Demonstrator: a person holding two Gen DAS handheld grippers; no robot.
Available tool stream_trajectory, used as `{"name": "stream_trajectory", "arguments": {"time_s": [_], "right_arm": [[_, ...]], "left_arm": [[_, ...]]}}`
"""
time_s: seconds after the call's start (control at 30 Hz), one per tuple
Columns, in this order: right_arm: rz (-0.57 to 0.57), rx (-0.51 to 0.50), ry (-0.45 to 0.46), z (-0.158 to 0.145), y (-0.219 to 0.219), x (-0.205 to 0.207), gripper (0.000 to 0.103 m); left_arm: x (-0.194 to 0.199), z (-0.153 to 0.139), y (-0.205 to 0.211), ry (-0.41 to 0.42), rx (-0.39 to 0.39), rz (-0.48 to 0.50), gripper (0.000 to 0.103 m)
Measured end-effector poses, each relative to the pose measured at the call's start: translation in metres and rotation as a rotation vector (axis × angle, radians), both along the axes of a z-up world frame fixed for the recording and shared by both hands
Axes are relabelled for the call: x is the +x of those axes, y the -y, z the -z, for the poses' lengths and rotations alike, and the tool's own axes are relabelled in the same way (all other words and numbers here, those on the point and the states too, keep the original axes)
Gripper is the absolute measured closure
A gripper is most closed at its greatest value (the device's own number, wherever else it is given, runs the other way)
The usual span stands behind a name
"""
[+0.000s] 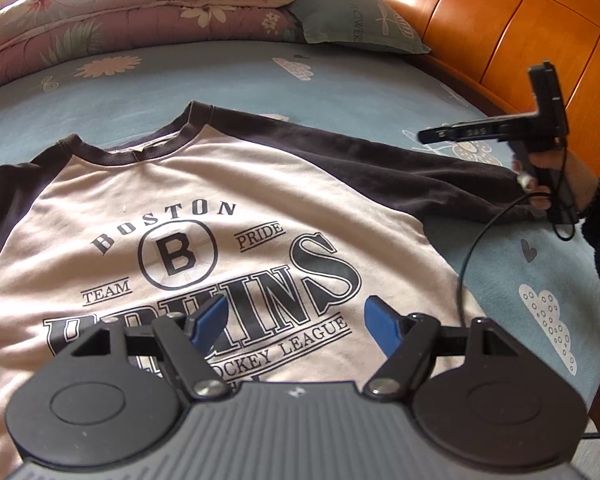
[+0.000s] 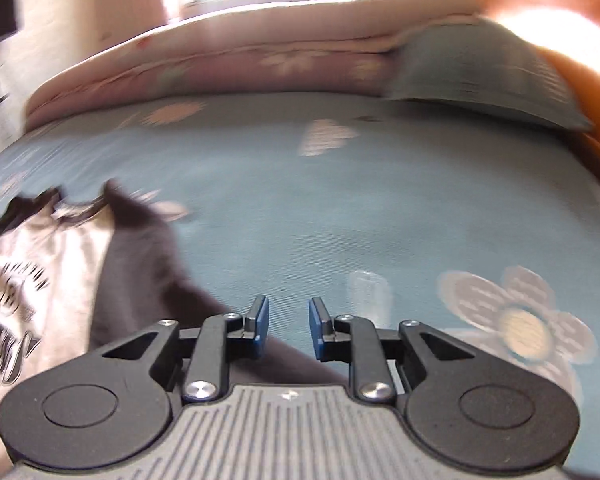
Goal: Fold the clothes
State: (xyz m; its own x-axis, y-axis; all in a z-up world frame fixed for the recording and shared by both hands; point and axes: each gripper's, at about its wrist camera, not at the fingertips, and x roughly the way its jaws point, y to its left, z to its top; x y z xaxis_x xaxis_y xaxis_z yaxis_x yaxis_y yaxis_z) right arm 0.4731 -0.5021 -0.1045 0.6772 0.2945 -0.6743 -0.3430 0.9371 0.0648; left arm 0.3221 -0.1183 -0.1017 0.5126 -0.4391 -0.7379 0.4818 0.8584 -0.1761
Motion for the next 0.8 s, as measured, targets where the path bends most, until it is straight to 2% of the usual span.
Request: {"name": "stream_trajectory", "arguments": {"time_s": [0.03, 0.1, 0.17, 0.23, 0.3, 0.47, 0.6, 0.8], "right_arm": [[-0.032, -0.015, 0.002, 0.002, -0.009, 0.001, 0.070], [-0.063, -0.054, -0.004, 0.007, -0.021, 0.009, 0.065], [-0.078, -0.063, -0.040, 0.013, -0.027, 0.018, 0.066], [-0.118, -0.032, -0.077, 0.014, -0.031, 0.016, 0.082], [-0.183, -0.026, -0.073, 0.010, -0.038, 0.002, 0.081], [-0.328, -0.152, -0.069, 0.005, -0.063, -0.036, 0.077], [-0.244, -0.116, -0.052, 0.005, -0.052, -0.023, 0.077], [-0.097, -0.042, -0.026, 0.005, -0.033, 0.001, 0.076]], "left_arm": [[0.000, 0.000, -0.001, -0.001, -0.002, -0.002, 0.028], [0.000, 0.002, -0.003, -0.004, -0.005, -0.009, 0.028], [0.001, 0.004, -0.005, -0.009, -0.007, -0.014, 0.028], [0.000, 0.005, -0.007, -0.010, -0.004, -0.015, 0.028], [0.001, 0.006, -0.009, -0.012, -0.006, -0.018, 0.028], [0.003, 0.010, -0.008, -0.026, -0.004, -0.024, 0.027], [0.000, 0.009, -0.006, -0.021, -0.007, 0.000, 0.027], [0.003, 0.013, -0.009, -0.034, -0.003, -0.018, 0.027]]}}
